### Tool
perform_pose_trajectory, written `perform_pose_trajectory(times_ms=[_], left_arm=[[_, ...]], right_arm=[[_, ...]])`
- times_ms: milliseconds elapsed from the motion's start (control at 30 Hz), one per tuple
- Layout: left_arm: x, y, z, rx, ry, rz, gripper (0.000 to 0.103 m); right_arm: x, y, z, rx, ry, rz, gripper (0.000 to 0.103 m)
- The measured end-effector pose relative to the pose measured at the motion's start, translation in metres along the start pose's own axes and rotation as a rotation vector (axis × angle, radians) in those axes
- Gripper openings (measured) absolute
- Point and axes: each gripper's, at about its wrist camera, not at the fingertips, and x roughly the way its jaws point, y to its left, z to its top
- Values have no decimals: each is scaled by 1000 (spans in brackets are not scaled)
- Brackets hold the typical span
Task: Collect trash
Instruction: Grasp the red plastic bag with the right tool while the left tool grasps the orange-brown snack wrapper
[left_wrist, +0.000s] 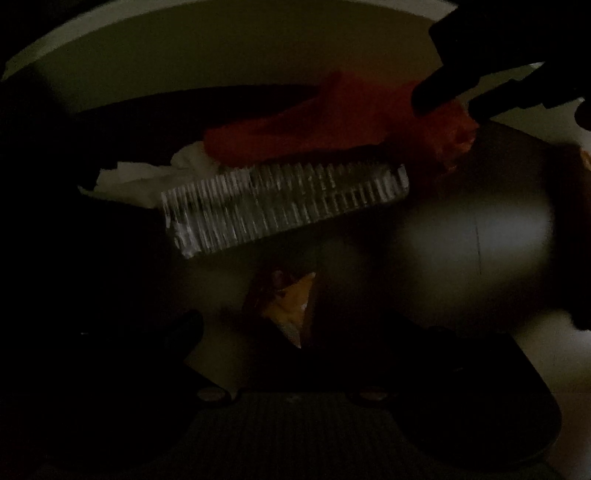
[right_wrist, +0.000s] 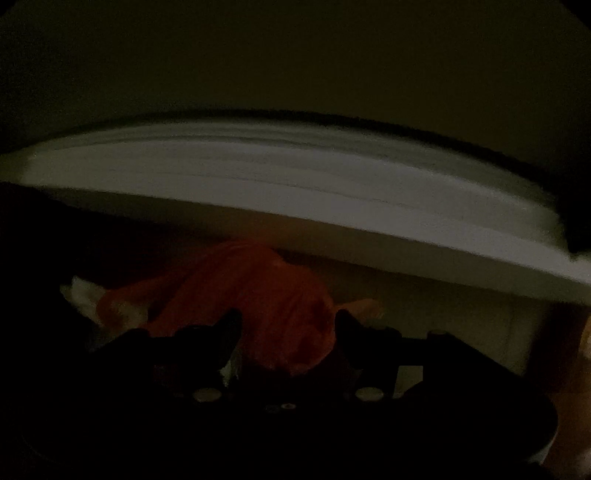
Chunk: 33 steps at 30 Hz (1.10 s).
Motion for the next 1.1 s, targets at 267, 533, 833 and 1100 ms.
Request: perform_pose_trajectory(times_ms=[267,533,833,1100], left_arm=[[18,-1,10,-4,53,7,62],[19,2,13,-47,56,7,35],[-8,15,10,-104,12,1,33],[-62,22,-1,-128,-47,4,33]], right_arm=[[9,2,-1,-10,26,-29,57],[2,-2,-3,-35,10,-39,45],[-22,-6,0,-128,-13,-3,5],[-91,-7,1,-220,-115,55,0]])
